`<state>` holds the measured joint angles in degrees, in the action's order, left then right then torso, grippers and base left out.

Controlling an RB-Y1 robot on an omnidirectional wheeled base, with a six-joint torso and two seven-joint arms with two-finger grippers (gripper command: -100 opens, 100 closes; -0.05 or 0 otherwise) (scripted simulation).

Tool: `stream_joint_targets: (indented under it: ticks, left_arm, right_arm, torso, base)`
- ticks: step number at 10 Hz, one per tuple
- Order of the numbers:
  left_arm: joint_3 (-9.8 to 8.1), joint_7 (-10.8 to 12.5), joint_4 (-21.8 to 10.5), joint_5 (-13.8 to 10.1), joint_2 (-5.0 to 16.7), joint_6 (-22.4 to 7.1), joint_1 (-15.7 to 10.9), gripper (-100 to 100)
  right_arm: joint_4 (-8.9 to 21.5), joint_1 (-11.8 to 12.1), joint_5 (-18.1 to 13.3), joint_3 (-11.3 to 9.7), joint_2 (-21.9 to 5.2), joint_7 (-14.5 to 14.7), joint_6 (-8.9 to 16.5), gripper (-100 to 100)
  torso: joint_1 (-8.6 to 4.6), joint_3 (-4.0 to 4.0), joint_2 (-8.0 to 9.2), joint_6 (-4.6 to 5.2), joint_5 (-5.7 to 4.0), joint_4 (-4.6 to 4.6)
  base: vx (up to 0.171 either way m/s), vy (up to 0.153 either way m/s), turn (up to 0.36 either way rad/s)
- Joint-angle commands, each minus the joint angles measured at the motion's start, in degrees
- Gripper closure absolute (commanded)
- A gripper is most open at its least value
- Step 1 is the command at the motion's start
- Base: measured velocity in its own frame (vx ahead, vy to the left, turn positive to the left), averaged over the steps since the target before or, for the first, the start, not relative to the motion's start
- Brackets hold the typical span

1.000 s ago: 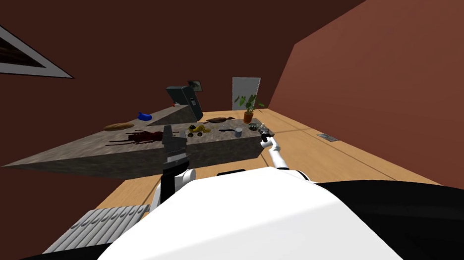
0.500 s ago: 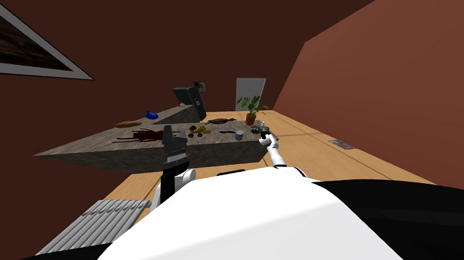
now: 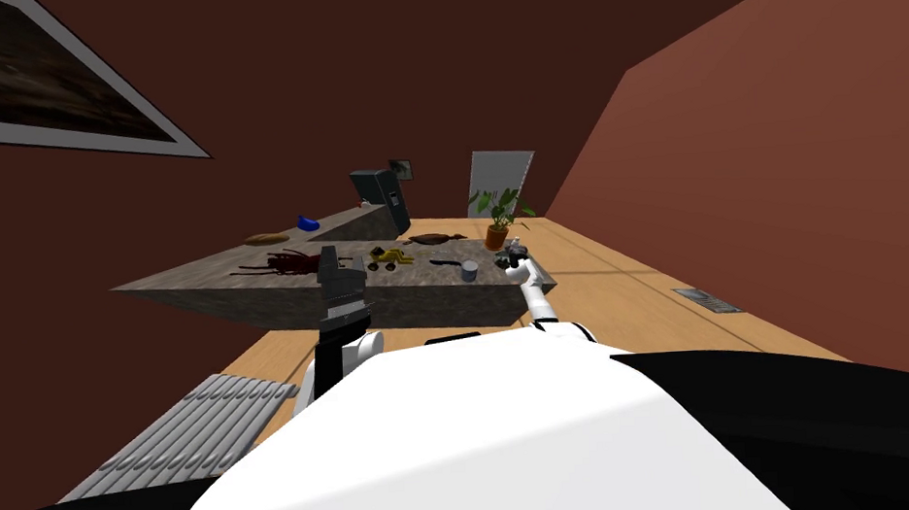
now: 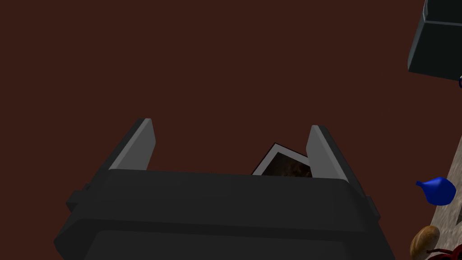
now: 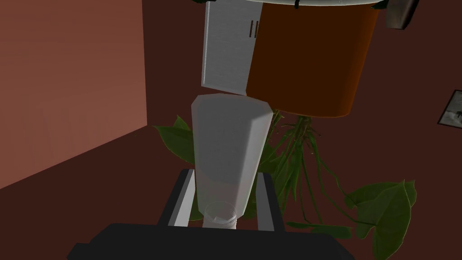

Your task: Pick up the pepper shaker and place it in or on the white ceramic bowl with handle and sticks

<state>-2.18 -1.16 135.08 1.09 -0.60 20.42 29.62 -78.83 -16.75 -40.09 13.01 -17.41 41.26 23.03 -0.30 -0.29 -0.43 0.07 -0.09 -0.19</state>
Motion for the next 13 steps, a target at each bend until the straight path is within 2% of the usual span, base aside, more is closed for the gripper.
stream_joint_targets:
  ticks: [1, 2, 3, 7, 8, 9, 13]
  left_arm:
    - [0.0, 0.0, 0.0, 0.0, 0.0, 0.0, 0.0, 0]
    - [0.0, 0.0, 0.0, 0.0, 0.0, 0.0, 0.0, 0]
    - [0.0, 0.0, 0.0, 0.0, 0.0, 0.0, 0.0, 0]
    - [0.01, 0.0, 0.0, 0.0, 0.0, 0.0, 0.0, 0]
    - [0.01, 0.0, 0.0, 0.0, 0.0, 0.0, 0.0, 0]
    - [0.01, 0.0, 0.0, 0.0, 0.0, 0.0, 0.0, 0]
    - [0.01, 0.0, 0.0, 0.0, 0.0, 0.0, 0.0, 0]
  right_arm:
    - [-0.1, -0.8, 0.0, -0.1, 0.2, 0.3, 1.8, 100]
    - [-0.1, -0.4, 0.0, -0.1, 0.1, 0.2, 1.0, 100]
    - [-0.1, -0.6, 0.0, -0.1, 0.1, 0.3, 1.3, -100]
    - [-0.1, -0.6, 0.0, -0.1, 0.1, 0.3, 1.2, -100]
    - [-0.1, -0.6, 0.0, -0.1, 0.1, 0.3, 1.2, 0]
    - [-0.4, -2.1, 0.8, -0.4, -0.3, 1.2, 3.3, -100]
    - [-0.9, -5.2, 2.4, -1.1, -1.0, 3.1, 7.5, -100]
  torso:
    - [0.0, 0.0, 0.0, 0.0, 0.0, 0.0]
    - [0.02, 0.01, -0.01, -0.02, 0.02, 0.02]
    - [0.12, 0.07, 0.14, 0.05, 0.01, 0.01]
    - [0.26, 0.21, 0.37, 0.05, 0.05, 0.07]
    - [0.26, 0.21, 0.37, 0.05, 0.05, 0.07]
    - [0.26, 0.21, 0.38, 0.05, 0.05, 0.07]
    - [0.11, 0.33, 0.57, 0.05, 0.02, 0.12]
  base:
    - [0.08, -0.068, 0.119]
    - [0.04, -0.036, 0.039]
    - [0.009, -0.006, -0.002]
    - [0.0, 0.0, 0.0]
    - [0.0, 0.0, 0.0]
    - [-0.042, -0.02, 0.069]
    - [-0.055, -0.044, 0.061]
